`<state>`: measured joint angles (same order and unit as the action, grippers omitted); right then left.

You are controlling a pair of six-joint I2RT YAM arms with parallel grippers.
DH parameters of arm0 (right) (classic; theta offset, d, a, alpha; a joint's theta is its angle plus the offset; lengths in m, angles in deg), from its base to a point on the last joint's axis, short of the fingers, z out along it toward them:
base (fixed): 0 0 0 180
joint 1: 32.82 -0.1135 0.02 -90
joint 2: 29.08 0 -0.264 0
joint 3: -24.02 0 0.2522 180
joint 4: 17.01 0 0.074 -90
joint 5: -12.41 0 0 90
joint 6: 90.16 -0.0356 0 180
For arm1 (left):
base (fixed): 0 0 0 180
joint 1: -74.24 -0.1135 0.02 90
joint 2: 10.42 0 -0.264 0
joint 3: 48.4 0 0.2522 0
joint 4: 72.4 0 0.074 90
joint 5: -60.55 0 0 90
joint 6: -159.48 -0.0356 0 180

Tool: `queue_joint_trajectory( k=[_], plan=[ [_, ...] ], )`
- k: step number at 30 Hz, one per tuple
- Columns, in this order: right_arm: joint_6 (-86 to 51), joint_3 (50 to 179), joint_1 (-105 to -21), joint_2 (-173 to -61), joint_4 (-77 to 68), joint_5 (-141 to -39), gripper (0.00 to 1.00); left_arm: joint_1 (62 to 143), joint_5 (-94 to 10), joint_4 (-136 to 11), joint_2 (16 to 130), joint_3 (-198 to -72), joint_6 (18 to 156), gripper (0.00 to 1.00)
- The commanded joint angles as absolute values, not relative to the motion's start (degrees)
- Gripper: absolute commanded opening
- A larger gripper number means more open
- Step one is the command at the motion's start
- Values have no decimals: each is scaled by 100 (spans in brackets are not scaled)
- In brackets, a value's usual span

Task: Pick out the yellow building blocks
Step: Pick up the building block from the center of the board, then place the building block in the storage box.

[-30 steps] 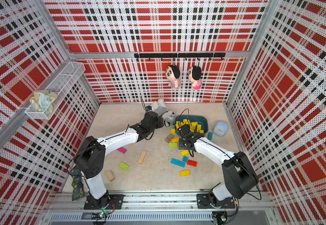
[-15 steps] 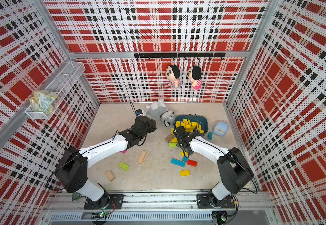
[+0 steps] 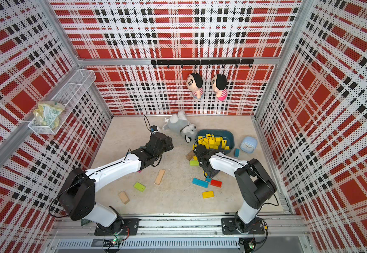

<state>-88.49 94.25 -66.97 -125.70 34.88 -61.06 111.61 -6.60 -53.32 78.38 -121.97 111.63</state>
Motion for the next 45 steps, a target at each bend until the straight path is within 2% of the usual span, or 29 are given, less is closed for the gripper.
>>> queue_joint_trajectory(
  k=[1,5,11,16,21,25,32,38,45],
  plan=[
    [-9012,9544,-6650,-12764,3462,-6205,60,11114,-437,-5243,7729,-12270,11227,62],
    [-9156,9481,-6613,-12839,3437,-6314,55,11092,-345,-5197,7736,-12299,11276,62],
    [-9156,9512,-6554,-12867,3546,-6289,34,11092,-335,-5196,7783,-12284,11395,62],
    [-8883,9674,-6491,-12544,3587,-5939,26,11089,-186,-5191,7853,-12323,11474,62],
    [-8172,10317,-6452,-12079,3944,-5223,25,11048,3,-5166,7947,-12385,11526,62],
    [-7026,10761,-6251,-11867,3940,-4840,26,10978,0,-5235,8086,-12429,11546,62],
    [-4904,11423,-5371,-12323,3381,-5646,26,10896,-102,-5329,8507,-12698,11510,62],
    [-3370,12268,-4966,-13159,3638,-6037,26,10932,-135,-5432,8772,-13008,11308,62],
    [-3105,12141,-4488,-13521,3396,-6260,26,11131,-539,-5659,9178,-13393,10841,62]
  ],
)
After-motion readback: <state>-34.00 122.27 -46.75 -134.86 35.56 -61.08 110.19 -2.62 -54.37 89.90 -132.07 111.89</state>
